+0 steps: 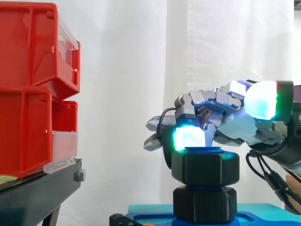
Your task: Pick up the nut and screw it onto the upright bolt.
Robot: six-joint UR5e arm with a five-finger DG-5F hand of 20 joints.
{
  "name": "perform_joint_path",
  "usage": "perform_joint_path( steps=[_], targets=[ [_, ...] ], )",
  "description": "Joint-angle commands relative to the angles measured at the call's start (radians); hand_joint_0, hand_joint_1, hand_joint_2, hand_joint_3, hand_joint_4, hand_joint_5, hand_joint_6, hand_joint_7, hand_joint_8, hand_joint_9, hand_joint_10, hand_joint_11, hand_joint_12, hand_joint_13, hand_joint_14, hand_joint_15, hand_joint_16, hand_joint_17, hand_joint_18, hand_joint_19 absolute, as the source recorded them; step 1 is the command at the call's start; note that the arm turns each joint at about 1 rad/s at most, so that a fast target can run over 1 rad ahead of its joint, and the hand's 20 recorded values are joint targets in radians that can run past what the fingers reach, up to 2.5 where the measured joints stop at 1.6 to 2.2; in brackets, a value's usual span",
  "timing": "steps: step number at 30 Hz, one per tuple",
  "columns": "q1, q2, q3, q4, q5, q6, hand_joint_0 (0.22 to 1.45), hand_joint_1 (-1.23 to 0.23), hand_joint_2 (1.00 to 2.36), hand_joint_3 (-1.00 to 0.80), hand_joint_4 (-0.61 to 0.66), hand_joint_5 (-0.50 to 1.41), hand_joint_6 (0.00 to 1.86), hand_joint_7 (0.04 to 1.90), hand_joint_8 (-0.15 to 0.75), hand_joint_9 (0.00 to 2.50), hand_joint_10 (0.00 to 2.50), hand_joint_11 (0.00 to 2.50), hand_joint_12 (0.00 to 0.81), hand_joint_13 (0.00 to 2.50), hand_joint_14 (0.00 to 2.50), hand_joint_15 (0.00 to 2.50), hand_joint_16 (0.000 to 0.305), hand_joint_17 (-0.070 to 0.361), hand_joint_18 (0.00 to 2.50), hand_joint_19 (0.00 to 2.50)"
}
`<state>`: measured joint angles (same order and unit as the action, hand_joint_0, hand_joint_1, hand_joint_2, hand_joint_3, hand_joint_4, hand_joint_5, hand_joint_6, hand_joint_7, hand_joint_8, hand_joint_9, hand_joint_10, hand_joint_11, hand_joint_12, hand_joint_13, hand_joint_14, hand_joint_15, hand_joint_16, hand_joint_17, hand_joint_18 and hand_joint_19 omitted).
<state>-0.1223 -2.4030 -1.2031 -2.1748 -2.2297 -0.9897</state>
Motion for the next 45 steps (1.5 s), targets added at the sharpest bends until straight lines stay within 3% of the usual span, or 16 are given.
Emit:
perform_joint_path(
  steps=[1,10,20,25,32,38,45],
  targets=[
    [-0.008,0.001,0.014,-0.003,-0.018,0.005,0.53,-0.12,1.0,-0.5,0.21,0.09,0.5,1.33,0.193,1.27,0.0,0.0,0.192,0.72,0.0,0.0,0.021,0.047,0.44,0.09],
    [-0.017,0.001,0.053,-0.008,-0.044,0.022,0.53,-0.11,1.0,-0.5,0.15,0.04,0.5,1.24,0.217,1.22,0.0,0.0,0.208,0.69,0.0,0.0,0.022,0.05,0.4,0.07],
    [-0.017,-0.001,0.06,0.007,-0.044,0.071,0.52,-0.1,1.0,-0.5,0.23,-0.02,0.5,1.03,0.2,1.14,0.0,0.0,0.22,0.64,0.0,0.0,0.025,0.055,0.37,0.07],
    [-0.002,-0.001,0.059,0.043,-0.042,0.065,0.51,-0.1,1.0,-0.5,0.24,-0.04,0.5,0.94,0.193,1.1,0.0,0.0,0.224,0.62,0.0,0.0,0.026,0.058,0.34,0.06],
    [0.027,-0.001,0.057,0.036,-0.022,0.036,0.51,-0.1,1.0,-0.5,0.22,-0.06,0.5,0.83,0.19,1.04,0.0,0.0,0.233,0.58,0.0,0.0,0.027,0.06,0.32,0.05],
    [0.04,-0.001,0.037,0.039,0.008,0.022,0.51,-0.1,1.0,-0.5,0.22,-0.07,0.5,0.81,0.184,1.0,0.0,0.0,0.24,0.56,0.0,0.0,0.028,0.062,0.29,0.04],
    [0.056,-0.002,0.016,0.05,0.022,0.013,0.51,-0.11,1.0,-0.5,0.22,-0.07,0.5,0.8,0.19,0.97,0.0,0.0,0.244,0.55,0.0,0.0,0.028,0.062,0.28,0.03]
  ],
)
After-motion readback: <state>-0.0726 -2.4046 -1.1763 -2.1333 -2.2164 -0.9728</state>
